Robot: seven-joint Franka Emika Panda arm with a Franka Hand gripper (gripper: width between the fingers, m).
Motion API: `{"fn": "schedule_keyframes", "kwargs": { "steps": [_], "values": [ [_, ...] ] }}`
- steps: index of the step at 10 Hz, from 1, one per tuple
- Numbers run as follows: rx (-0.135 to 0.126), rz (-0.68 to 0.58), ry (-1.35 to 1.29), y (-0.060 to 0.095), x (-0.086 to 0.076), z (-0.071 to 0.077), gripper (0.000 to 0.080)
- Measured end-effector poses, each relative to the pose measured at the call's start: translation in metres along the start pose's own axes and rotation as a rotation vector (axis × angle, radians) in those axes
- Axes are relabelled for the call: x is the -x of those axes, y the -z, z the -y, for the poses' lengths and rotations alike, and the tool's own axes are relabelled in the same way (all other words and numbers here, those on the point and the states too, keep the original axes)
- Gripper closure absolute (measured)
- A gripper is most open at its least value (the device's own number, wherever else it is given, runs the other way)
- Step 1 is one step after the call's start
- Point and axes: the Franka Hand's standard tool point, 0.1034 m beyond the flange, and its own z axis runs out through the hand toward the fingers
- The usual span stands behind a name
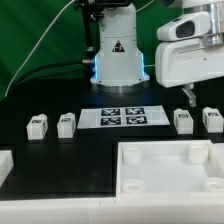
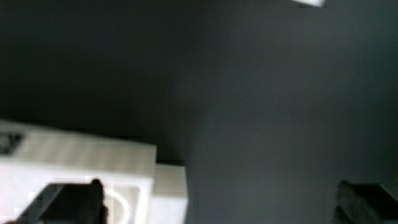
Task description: Assemble one leg
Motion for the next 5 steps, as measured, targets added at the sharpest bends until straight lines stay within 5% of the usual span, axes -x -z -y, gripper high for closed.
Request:
{"fn": "schedule_keyframes", "kwargs": {
  "steps": [3, 5],
  "values": [
    [-0.001, 0.105, -0.067, -0.016, 0.017, 0.006, 0.0151],
    [0.017, 0.368, -0.081, -0.017, 0.022, 0.017, 0.015]
  ]
}}
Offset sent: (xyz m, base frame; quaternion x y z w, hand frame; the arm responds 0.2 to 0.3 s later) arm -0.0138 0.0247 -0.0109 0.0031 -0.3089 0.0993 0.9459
